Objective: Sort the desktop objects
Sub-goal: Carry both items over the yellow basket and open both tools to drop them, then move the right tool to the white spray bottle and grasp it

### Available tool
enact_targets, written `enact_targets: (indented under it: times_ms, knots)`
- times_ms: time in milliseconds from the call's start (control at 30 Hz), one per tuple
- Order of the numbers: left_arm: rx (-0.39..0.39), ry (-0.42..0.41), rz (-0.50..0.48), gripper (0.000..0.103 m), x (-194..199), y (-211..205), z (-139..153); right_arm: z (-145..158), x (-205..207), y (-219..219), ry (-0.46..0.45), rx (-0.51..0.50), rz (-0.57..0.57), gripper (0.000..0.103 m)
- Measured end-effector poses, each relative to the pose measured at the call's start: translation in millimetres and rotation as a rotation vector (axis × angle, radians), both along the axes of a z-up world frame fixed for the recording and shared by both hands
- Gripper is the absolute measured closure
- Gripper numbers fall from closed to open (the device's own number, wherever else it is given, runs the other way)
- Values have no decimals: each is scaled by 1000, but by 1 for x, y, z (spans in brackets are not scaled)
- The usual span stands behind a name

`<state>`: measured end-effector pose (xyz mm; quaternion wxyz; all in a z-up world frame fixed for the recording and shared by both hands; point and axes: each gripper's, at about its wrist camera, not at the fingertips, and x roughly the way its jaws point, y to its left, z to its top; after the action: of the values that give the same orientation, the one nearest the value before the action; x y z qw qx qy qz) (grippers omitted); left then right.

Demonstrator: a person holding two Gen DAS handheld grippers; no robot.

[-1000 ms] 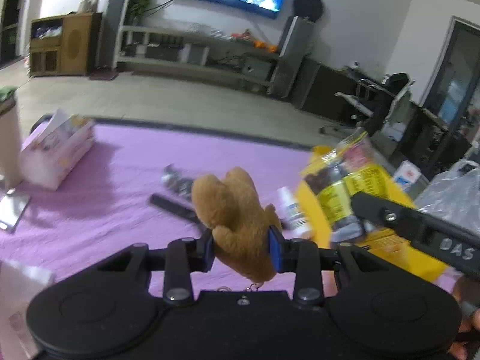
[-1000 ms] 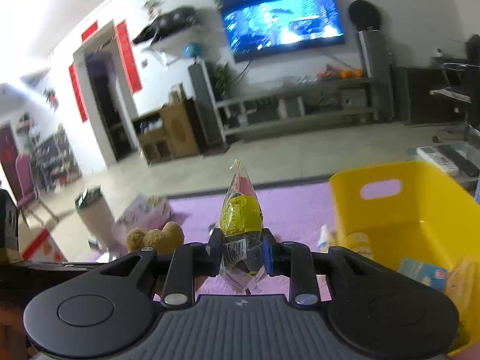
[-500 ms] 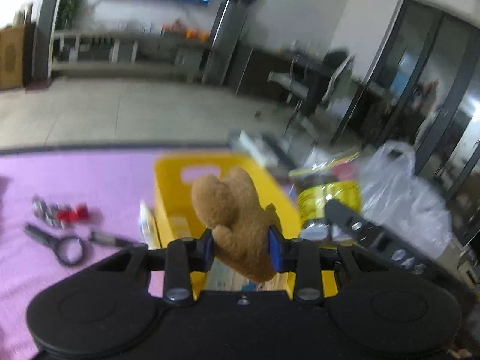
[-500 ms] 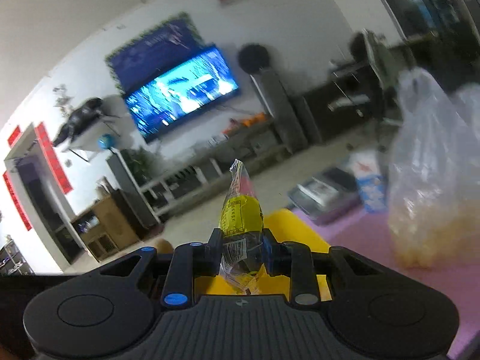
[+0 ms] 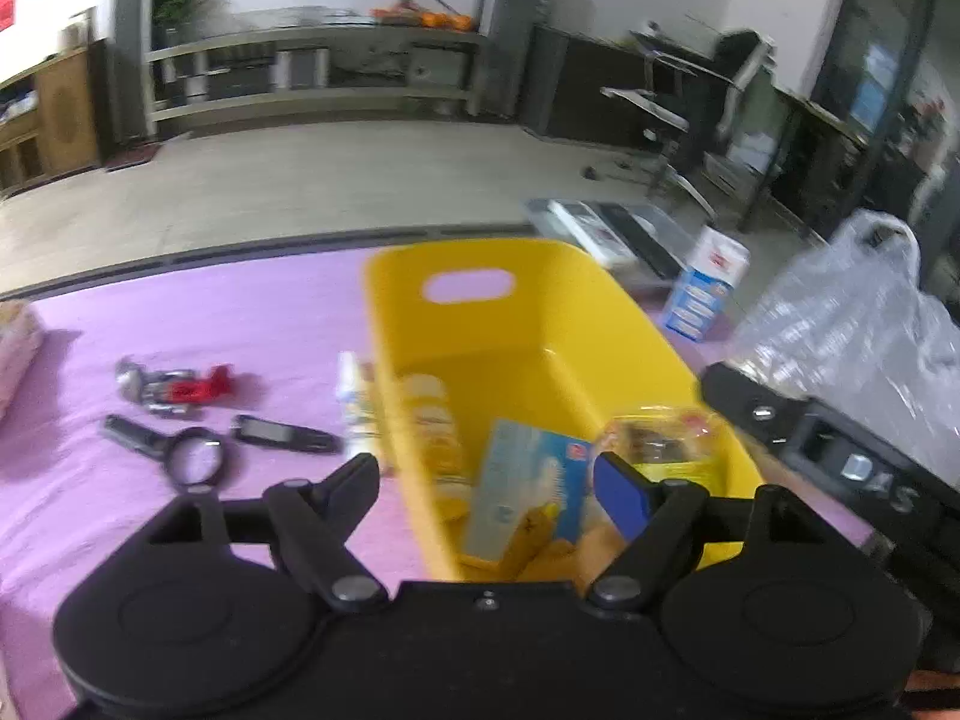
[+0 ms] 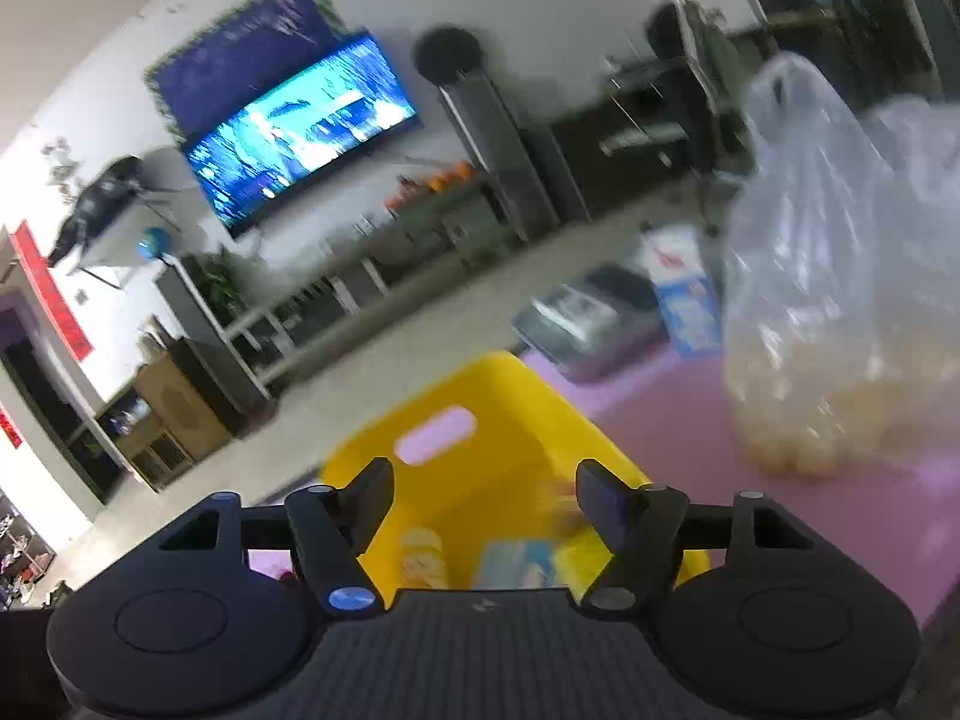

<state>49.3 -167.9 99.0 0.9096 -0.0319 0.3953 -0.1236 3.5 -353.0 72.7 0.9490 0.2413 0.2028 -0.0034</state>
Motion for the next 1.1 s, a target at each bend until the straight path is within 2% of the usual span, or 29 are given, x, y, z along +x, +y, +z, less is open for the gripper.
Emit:
enact_targets:
  times_ms: [67, 200, 333, 433, 533, 700, 867, 933, 1000, 1100]
  knots:
    - [17, -16, 42, 21, -3, 19, 5, 5, 0, 8, -37, -24, 13, 30]
    - [67, -43, 140, 20, -8, 65, 6, 8, 4, 37, -80, -75, 79, 27]
    - [112, -24, 237, 19, -9, 115, -5, 9, 8, 75, -116, -147, 175, 24]
    - [121, -9, 295, 19, -14, 148, -15, 8, 9, 103, -136, -202, 248, 19]
    - [115, 8, 330, 19, -15, 171, -25, 4, 11, 126, -135, -245, 307, 18]
    - [101, 25, 346, 19, -10, 192, -43, -3, 18, 153, -98, -305, 343, 18]
    - [92, 40, 351, 19, -4, 210, -75, -15, 28, 174, -35, -366, 349, 18]
    - [102, 82, 347, 19, -2, 216, -91, -22, 29, 183, -4, -390, 355, 19]
    - [146, 165, 351, 19, 4, 218, -98, -29, 33, 192, 25, -412, 374, 20]
    - [155, 182, 328, 19, 3, 220, -101, -39, 35, 203, 45, -466, 400, 24]
